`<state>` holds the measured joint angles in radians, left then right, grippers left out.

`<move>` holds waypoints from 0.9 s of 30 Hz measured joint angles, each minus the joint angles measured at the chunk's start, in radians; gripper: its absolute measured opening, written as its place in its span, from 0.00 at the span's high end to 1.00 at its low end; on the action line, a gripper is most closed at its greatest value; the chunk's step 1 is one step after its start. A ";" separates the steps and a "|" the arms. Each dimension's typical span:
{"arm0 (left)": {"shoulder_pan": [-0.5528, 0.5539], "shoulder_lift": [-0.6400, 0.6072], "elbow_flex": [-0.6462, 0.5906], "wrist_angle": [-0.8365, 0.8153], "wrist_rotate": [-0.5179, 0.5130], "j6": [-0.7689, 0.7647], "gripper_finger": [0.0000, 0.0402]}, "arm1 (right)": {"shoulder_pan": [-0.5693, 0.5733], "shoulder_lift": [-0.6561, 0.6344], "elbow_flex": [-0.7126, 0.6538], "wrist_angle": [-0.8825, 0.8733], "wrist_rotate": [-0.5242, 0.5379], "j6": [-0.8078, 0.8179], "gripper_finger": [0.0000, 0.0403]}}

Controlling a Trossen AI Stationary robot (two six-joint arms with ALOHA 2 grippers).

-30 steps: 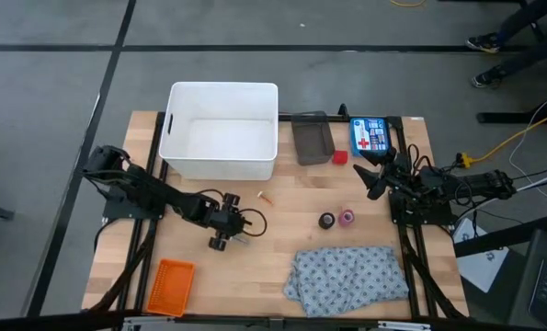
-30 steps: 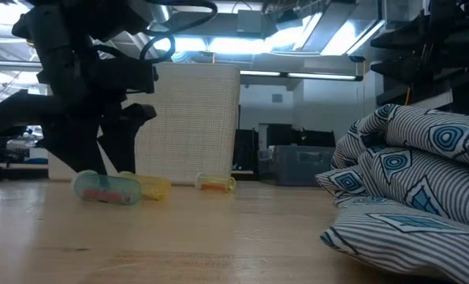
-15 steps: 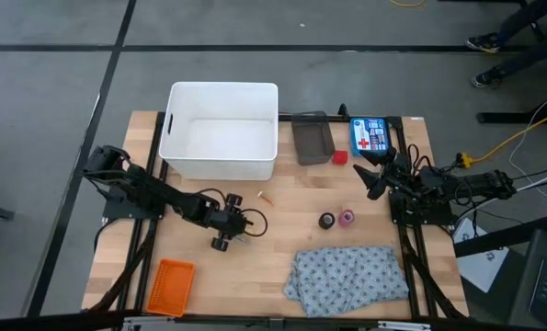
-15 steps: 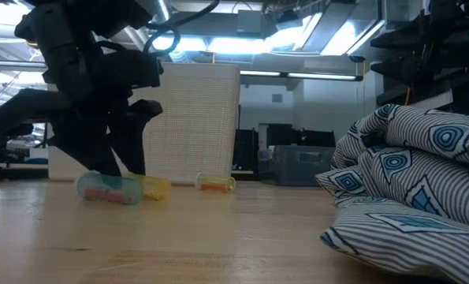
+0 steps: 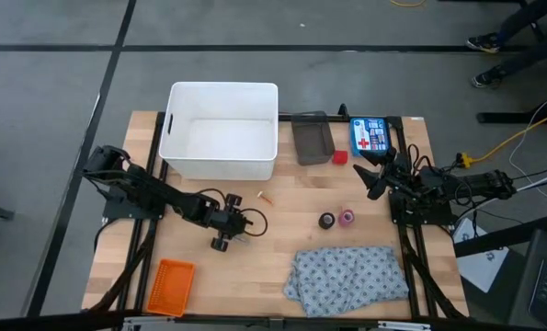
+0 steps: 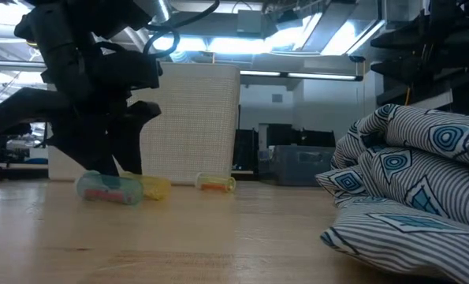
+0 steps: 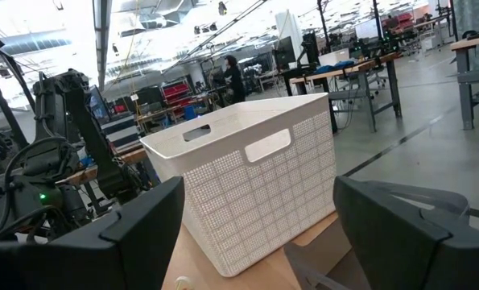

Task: Pick & place medical supplies in basket/bin
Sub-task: Put the bottom yellow pill bottle into the orange bin

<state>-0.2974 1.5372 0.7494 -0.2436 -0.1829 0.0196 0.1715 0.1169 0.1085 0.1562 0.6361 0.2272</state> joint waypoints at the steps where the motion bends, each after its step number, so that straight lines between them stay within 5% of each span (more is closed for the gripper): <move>1: 0.000 0.000 0.000 0.000 0.001 -0.003 0.63 | 0.000 0.000 0.000 0.000 0.000 0.000 0.21; 16: 0.000 -0.018 0.000 -0.060 -0.001 -0.006 0.71 | 0.000 0.000 0.000 0.000 0.000 0.000 0.21; 27: 0.000 -0.037 0.215 -0.505 -0.060 -0.027 0.73 | 0.000 0.000 0.000 0.002 0.003 -0.007 0.21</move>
<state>-0.2974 1.5005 0.9641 -0.7490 -0.2431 -0.0074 0.1719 0.1169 0.1085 0.1581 0.6388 0.2202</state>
